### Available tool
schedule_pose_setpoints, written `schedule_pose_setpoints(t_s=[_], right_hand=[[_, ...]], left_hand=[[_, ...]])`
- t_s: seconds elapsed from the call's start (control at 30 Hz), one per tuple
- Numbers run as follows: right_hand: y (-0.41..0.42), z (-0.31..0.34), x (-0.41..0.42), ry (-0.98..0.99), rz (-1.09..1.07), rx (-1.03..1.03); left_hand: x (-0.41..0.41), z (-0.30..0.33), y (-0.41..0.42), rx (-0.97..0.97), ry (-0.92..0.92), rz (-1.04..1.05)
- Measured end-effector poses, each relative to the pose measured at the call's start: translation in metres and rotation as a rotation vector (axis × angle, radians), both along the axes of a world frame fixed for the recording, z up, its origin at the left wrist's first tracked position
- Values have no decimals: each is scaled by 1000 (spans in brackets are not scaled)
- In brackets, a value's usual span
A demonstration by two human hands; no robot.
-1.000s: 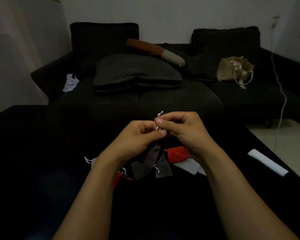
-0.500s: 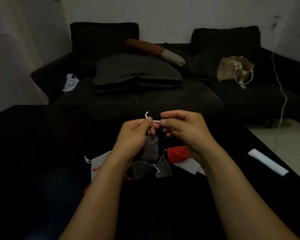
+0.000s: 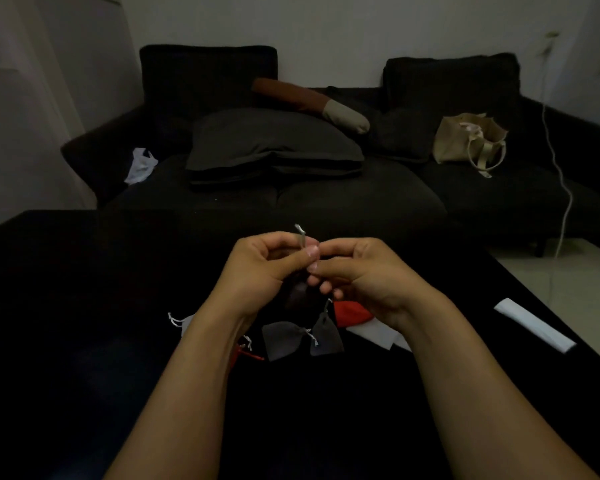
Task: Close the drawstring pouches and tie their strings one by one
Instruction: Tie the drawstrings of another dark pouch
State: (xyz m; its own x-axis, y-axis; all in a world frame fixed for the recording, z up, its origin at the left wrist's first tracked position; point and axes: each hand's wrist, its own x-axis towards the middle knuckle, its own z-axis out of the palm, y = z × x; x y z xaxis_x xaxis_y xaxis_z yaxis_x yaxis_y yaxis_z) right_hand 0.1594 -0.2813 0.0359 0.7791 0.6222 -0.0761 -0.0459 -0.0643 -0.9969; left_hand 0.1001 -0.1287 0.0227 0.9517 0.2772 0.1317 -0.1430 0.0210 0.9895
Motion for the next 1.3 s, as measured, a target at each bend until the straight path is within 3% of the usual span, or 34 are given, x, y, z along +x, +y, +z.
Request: schedule_pose_setpoints(t_s=[0.3,0.73,0.93,1.3], right_hand=[[-7,0,4,-40,-38,-142],[-4,-6,7,30,95,33],[0,-6,7,130,67,120],[4,-9,3,109,56,64]], left_hand=[[-6,4,5,100,-16,-11],[-7,8,4,160,-134,77],[-5,6,3,346,-271,238],[-5,6,0,446,-297,286]])
